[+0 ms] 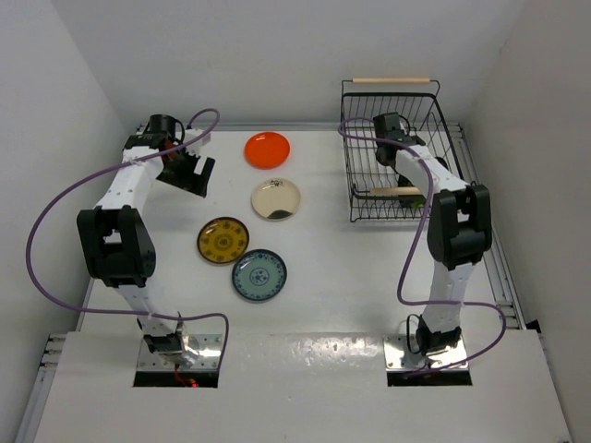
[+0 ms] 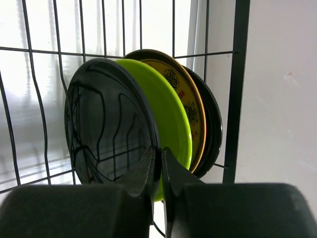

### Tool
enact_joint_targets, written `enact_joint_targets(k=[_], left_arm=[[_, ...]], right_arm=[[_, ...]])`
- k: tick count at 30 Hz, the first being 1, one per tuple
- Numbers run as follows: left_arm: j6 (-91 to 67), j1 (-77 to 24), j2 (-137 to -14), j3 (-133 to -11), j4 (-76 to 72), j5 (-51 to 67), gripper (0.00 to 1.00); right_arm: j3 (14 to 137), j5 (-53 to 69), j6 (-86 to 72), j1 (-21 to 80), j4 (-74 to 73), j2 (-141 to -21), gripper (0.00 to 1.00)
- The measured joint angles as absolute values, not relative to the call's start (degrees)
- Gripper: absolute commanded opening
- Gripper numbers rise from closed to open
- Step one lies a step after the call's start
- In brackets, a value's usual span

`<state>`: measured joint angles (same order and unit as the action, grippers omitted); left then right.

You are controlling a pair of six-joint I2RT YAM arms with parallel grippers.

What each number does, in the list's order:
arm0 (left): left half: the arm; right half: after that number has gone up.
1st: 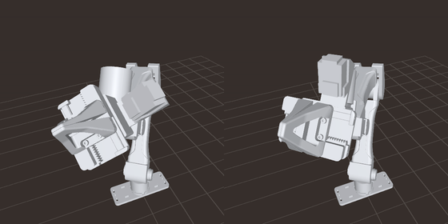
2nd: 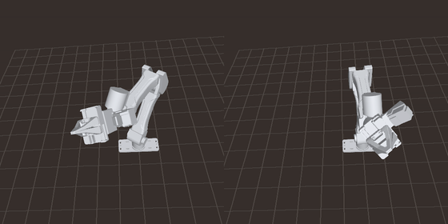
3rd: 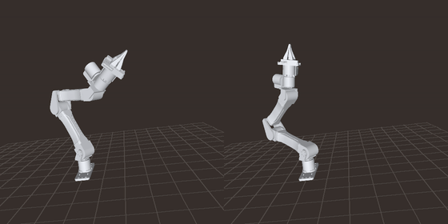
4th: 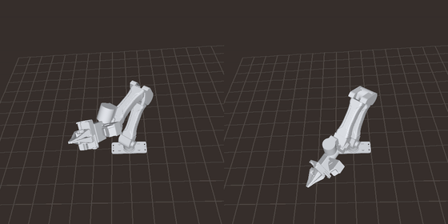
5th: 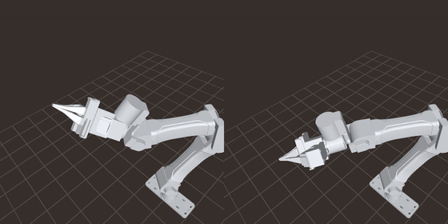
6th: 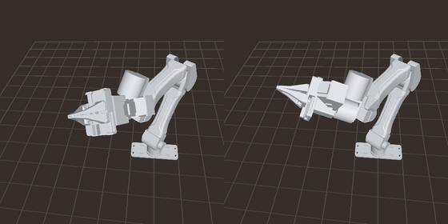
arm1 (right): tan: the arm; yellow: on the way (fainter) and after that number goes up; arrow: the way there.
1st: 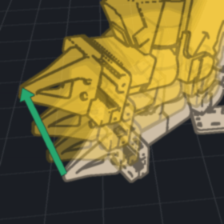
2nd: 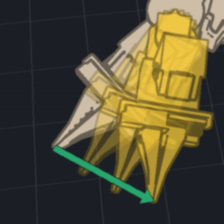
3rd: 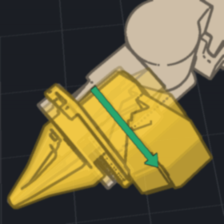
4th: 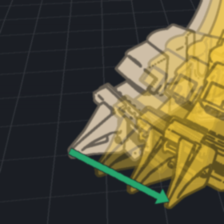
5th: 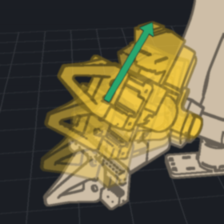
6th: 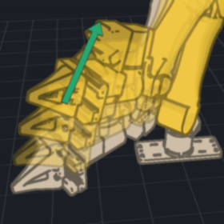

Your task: Load the plates into the dish rack

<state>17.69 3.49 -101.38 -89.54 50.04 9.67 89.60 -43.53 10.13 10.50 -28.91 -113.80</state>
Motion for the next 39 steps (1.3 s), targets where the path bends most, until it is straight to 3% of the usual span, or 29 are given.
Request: enact_joint_targets(k=[4,10,12,13,17,19,22,23,24,26,27,30,35,39], left_arm=[[17.7,3.5,-101.4,-89.5,50.1,9.7,1.00],[17.7,3.9,-101.4,-89.5,50.1,9.8,1.00],[17.7,3.9,-101.4,-89.5,50.1,9.8,1.00],[17.7,4.0,-101.4,-89.5,50.1,9.8,1.00],[17.7,4.0,-101.4,-89.5,50.2,10.0,1.00],[17.7,4.0,-101.4,-89.5,50.2,10.1,1.00],[17.7,4.0,-101.5,-89.5,50.2,10.5,1.00],[17.7,4.0,-101.5,-89.6,50.2,10.7,1.00],[17.7,4.0,-101.5,-89.5,50.2,10.7,1.00],[17.7,4.0,-101.5,-89.5,50.2,10.9,1.00],[17.7,4.0,-101.6,-89.5,50.2,11.0,1.00],[17.7,4.0,-102.1,-89.6,50.2,11.3,1.00],[17.7,4.0,-102.5,-89.6,50.2,11.4,1.00],[17.7,4.0,-102.4,-89.5,50.2,11.6,1.00]], right_arm=[[90.5,-43.1,8.9,10.5,-30.3,-114.4,0.42],[92.7,-41.8,7.7,10.5,-33.3,-114.4,0.67],[94.9,-41.4,6.7,10.7,-34.1,-113.8,0.85],[95.6,-40.9,5.9,11.1,-34.5,-112.8,1.00],[94.7,-37.6,-0.9,15.0,-35.4,-102.4,1.00],[88.5,-32.1,-5.7,19.1,-31.2,-92.3,0.99],[73.8,-18.1,-12.0,27.4,-20.1,-76.1,0.50],[70.3,-13.6,-13.5,30.1,-17.6,-72.9,0.38],[67.5,-9.1,-15.4,32.6,-15.1,-71.4,0.32],[65.4,-2.9,-18.9,36.1,-12.7,-74.1,0.45],[65.3,0.1,-20.6,37.6,-12.2,-77.8,0.64],[64.9,6.8,-23.7,41.1,-12.0,-90.2,0.76],[64.1,13.1,-26.4,45.5,-14.6,-104.4,0.70],[66.2,15.8,-28.0,46.3,-15.2,-110.7,0.50]])
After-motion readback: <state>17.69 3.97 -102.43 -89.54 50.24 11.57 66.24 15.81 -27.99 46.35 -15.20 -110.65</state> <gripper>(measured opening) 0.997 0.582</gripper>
